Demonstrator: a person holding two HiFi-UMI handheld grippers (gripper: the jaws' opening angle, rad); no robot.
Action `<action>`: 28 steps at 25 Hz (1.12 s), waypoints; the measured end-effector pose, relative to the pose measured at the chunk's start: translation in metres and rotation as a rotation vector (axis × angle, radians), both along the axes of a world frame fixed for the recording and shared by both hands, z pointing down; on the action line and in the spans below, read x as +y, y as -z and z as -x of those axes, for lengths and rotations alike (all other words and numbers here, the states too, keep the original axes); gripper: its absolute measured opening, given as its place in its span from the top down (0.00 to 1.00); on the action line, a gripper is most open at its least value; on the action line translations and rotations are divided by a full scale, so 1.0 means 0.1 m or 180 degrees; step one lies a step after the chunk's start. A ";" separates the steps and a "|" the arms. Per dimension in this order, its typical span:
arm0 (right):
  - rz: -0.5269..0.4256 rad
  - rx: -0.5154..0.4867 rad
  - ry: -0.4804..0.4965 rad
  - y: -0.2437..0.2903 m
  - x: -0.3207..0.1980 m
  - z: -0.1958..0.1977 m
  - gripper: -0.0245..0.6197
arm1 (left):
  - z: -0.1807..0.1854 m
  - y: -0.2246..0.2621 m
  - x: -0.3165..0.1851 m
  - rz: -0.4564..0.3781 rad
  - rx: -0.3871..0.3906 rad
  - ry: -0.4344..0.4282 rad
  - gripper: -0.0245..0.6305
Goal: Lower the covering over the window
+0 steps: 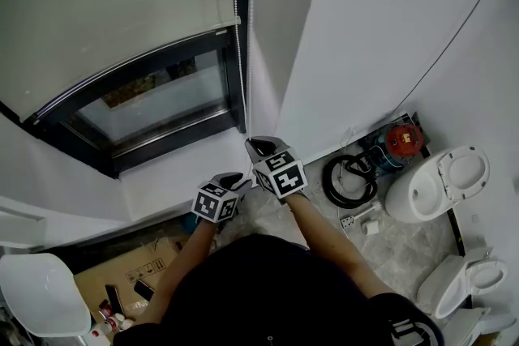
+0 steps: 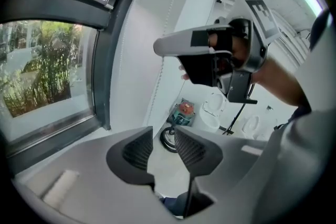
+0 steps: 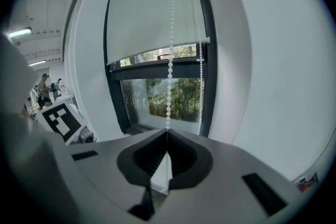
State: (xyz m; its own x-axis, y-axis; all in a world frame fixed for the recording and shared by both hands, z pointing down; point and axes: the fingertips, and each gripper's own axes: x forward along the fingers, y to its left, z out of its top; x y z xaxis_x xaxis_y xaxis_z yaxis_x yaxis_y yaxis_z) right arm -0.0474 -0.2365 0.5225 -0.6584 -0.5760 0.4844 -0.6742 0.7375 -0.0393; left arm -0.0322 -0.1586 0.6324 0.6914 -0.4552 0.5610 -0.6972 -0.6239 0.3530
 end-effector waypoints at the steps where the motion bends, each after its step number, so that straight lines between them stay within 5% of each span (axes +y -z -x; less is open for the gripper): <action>1: -0.0004 -0.0003 -0.0005 0.00 0.00 -0.01 0.94 | 0.02 0.06 -0.04 -0.0052 0.0019 0.0045 0.79; 10: -0.0010 -0.0001 -0.0034 -0.03 -0.03 -0.07 0.94 | 0.36 1.21 -0.54 -0.0918 0.0351 0.0507 0.79; 17: -0.0012 -0.0028 -0.0013 -0.02 0.00 -0.06 0.94 | 0.35 2.30 -0.74 -0.1696 0.0575 0.0519 0.79; 28: -0.0020 -0.0035 0.0033 -0.01 0.07 0.02 0.94 | 0.08 2.94 -0.89 -0.2159 0.0641 0.0291 0.79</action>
